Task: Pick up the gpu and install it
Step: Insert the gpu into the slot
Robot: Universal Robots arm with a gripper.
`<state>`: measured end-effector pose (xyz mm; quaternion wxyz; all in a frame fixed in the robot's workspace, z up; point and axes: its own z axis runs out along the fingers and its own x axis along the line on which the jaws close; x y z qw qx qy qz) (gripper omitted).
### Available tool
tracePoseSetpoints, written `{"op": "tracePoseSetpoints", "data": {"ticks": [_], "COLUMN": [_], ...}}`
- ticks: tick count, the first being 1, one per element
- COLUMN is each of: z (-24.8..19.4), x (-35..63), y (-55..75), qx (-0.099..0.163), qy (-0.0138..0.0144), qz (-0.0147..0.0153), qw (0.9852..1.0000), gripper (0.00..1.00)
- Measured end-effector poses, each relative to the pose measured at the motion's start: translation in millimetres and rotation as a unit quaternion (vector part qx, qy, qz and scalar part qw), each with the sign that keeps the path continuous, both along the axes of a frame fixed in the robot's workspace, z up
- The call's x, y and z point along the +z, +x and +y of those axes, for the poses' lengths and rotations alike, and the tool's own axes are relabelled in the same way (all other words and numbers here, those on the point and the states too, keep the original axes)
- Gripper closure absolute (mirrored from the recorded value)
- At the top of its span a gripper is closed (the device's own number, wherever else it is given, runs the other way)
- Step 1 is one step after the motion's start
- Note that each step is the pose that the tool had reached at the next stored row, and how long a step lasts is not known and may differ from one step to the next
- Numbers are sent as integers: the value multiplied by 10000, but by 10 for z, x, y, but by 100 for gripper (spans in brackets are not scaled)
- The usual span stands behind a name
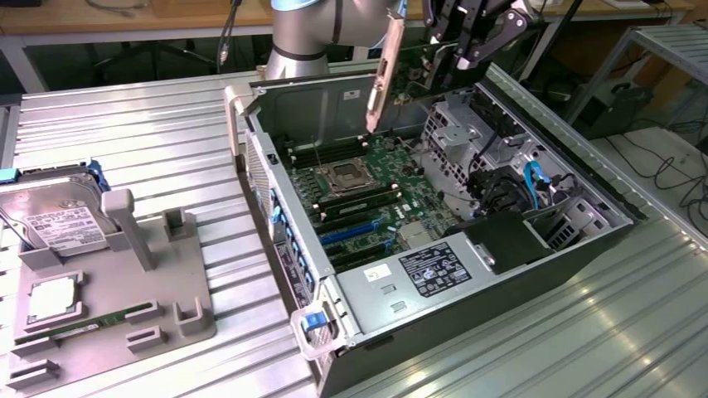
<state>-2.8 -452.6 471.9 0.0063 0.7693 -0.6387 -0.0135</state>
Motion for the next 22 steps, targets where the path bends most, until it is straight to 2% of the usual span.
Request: {"op": "tracePoseSetpoints", "data": {"ticks": [16, 22], "z": [0, 3], "x": [0, -43], "y": [0, -7], "qx": [414, 154], "qy": [0, 0], "qz": [0, 0], "qw": [9991, 9999], "gripper": [72, 72]}}
